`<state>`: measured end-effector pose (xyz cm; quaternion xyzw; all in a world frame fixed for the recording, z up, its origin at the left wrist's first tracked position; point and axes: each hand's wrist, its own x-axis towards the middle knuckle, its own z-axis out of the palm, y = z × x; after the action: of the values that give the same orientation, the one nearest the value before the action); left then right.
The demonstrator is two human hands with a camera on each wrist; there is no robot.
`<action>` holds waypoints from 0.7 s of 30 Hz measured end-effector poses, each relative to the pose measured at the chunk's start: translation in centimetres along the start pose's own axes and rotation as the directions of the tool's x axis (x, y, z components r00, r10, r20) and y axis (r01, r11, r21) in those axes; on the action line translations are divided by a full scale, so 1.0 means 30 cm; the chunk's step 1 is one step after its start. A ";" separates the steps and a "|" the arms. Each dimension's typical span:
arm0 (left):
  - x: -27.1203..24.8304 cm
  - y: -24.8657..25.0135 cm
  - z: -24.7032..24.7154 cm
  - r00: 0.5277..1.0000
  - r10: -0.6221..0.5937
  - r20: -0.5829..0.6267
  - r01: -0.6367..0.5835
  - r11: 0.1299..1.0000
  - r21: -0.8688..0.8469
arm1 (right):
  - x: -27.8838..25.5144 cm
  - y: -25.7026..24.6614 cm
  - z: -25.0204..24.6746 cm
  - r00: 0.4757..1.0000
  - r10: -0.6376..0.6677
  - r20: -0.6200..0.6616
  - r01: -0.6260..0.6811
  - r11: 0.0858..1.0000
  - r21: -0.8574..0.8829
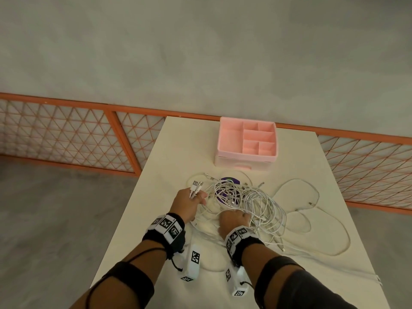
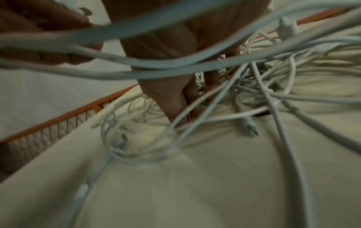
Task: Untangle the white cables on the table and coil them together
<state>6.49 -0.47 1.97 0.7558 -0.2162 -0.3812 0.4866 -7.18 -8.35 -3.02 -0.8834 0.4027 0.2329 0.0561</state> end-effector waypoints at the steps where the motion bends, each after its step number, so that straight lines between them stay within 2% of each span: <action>1: -0.001 0.007 -0.003 1.000 0.011 -0.009 -0.011 1.000 -0.017 | -0.003 0.007 -0.022 0.999 -0.044 0.028 0.043 0.999 0.025; 4: -0.005 0.045 -0.002 0.998 0.070 -0.003 -0.070 0.993 -0.094 | -0.016 0.050 -0.172 0.973 -0.230 0.028 0.219 0.952 0.215; 7: -0.020 0.108 0.020 0.992 0.107 0.062 -0.092 0.973 -0.210 | -0.060 0.126 -0.404 0.959 -0.248 -0.137 0.284 0.819 0.499; 9: -0.037 0.151 0.041 0.983 0.129 0.134 -0.083 0.949 -0.304 | -0.109 0.169 -0.549 0.932 -0.243 -0.268 0.362 0.622 0.694; 10: -0.045 0.169 0.053 0.973 0.153 0.170 -0.088 0.937 -0.337 | -0.132 0.188 -0.611 0.919 -0.212 -0.332 0.393 0.470 0.790; 11: -0.057 0.189 0.064 0.962 0.182 0.205 -0.099 0.929 -0.358 | -0.155 0.206 -0.667 0.908 -0.152 -0.390 0.419 0.303 0.856; 13: -0.078 0.213 0.085 0.939 0.231 0.253 -0.128 0.921 -0.368 | -0.197 0.245 -0.760 0.877 0.011 -0.480 0.480 0.008 0.877; 15: -0.087 0.217 0.100 0.926 0.239 0.292 -0.133 0.931 -0.341 | -0.231 0.295 -0.829 0.819 0.202 -0.537 0.572 -0.212 0.793; 17: -0.083 0.196 0.111 0.920 0.213 0.329 -0.122 0.953 -0.276 | -0.261 0.366 -0.883 0.711 0.437 -0.551 0.698 -0.348 0.626; 18: -0.082 0.182 0.113 0.924 0.191 0.333 -0.116 0.966 -0.232 | -0.282 0.405 -0.908 0.649 0.550 -0.526 0.755 -0.382 0.532; 19: -0.081 0.169 0.112 0.929 0.172 0.327 -0.114 0.976 -0.187 | -0.306 0.442 -0.930 0.596 0.638 -0.488 0.798 -0.400 0.452; 21: -0.084 0.153 0.110 0.943 0.149 0.296 -0.116 0.985 -0.126 | -0.359 0.497 -0.951 0.542 0.717 -0.438 0.836 -0.407 0.368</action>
<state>2.53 -2.59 6.25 0.6446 -0.3184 -0.4704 0.5117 -13.83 -19.15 28.47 -0.3524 0.2392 -0.6881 0.5875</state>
